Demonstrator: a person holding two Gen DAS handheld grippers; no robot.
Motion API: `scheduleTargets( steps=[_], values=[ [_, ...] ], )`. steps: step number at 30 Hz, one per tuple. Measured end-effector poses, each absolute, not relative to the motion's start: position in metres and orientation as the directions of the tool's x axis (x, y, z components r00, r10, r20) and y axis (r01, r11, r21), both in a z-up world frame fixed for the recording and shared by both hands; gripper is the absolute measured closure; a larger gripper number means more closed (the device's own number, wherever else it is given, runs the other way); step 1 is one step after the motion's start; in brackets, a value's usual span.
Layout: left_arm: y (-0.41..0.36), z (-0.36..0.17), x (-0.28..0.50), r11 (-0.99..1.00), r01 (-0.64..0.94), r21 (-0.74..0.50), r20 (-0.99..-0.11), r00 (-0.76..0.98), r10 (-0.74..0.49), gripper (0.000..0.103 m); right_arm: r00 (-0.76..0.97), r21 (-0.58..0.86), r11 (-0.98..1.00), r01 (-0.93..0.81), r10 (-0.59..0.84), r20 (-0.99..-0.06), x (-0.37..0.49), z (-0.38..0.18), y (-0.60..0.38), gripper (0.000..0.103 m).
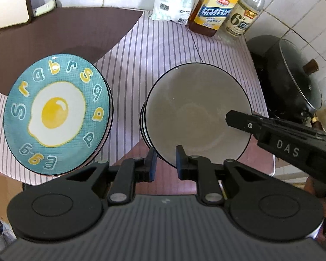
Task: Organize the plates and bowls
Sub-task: 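Carry the third bowl and lower it into the bowl stack, open left tool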
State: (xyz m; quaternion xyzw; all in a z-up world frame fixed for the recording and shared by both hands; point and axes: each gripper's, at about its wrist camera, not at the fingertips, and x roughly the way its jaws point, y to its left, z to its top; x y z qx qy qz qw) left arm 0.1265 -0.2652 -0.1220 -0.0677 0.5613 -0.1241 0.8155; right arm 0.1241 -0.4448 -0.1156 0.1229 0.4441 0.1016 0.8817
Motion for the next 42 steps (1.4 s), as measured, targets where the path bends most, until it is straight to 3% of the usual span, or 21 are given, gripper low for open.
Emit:
scheduleTargets(
  steps=[3,17,27,32,42],
  values=[
    [-0.266,-0.128,0.132,0.957,0.126,-0.262,-0.905,0.312,-0.289,0.086,0.579,0.303,0.951,-0.067,0.285,-0.764,0.13,-0.119,-0.447,0.087],
    [-0.282,-0.138,0.144,0.971,0.157,-0.18,-0.942,0.258,-0.216,0.076,0.655,0.038,0.985,-0.17,0.142,-0.743,0.128,-0.128,-0.415,0.087],
    [-0.286,-0.142,0.142,0.971,0.179,-0.161,-0.944,0.26,-0.205,0.071,0.671,0.077,0.986,-0.15,0.159,-0.724,0.125,-0.135,-0.418,0.084],
    [-0.284,-0.128,0.135,0.972,0.185,-0.145,-0.933,0.302,-0.197,0.056,0.704,0.144,0.982,-0.119,0.186,-0.686,0.118,-0.128,-0.428,0.08],
    [-0.268,-0.096,0.106,0.957,0.158,-0.243,-0.894,0.346,-0.284,0.055,0.751,0.178,0.976,-0.121,0.208,-0.626,0.08,-0.107,-0.442,0.075]
  ],
)
